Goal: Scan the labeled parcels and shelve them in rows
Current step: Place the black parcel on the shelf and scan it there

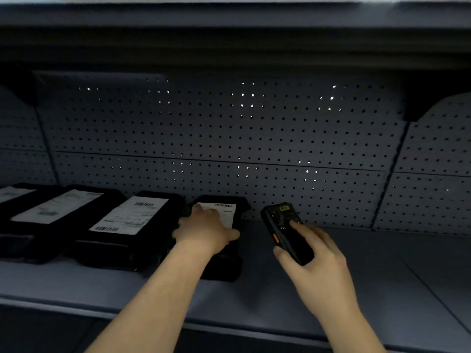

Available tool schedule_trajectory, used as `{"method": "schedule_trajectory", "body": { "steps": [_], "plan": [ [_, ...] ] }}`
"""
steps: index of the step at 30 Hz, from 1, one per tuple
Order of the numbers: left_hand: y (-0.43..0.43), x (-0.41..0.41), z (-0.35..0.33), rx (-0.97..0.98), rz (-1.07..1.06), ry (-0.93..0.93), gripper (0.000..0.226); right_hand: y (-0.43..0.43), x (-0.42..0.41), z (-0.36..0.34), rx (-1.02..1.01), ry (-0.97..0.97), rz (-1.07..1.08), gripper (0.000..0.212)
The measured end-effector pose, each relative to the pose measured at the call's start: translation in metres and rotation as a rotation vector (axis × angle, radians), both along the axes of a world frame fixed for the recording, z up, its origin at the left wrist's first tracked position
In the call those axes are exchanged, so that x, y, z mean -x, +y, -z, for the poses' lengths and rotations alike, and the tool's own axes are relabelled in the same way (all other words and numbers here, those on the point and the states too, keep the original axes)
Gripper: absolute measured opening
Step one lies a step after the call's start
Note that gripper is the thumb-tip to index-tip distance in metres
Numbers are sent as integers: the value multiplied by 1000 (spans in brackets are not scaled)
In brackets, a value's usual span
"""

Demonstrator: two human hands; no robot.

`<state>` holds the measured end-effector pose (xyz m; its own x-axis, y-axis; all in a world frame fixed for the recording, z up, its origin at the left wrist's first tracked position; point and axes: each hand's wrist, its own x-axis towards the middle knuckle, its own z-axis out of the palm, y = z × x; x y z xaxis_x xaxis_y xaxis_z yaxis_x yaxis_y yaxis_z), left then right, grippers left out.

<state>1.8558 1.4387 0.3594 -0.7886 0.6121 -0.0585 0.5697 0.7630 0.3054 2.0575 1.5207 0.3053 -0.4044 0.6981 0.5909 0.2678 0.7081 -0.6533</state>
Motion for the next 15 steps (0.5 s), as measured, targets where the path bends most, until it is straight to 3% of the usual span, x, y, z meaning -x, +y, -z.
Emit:
{"method": "schedule_trajectory", "body": {
  "steps": [8,12,15],
  "plan": [
    [-7,8,9,-90,54,17,89,-12,-9,4,9,-77,-19,56],
    [-49,-11,16,-480,142,107,78,-28,-16,5,-12,-78,-33,55],
    [-87,-29,20,-609,257,262,75,-47,-17,4,-22,-73,-56,55]
  ]
}}
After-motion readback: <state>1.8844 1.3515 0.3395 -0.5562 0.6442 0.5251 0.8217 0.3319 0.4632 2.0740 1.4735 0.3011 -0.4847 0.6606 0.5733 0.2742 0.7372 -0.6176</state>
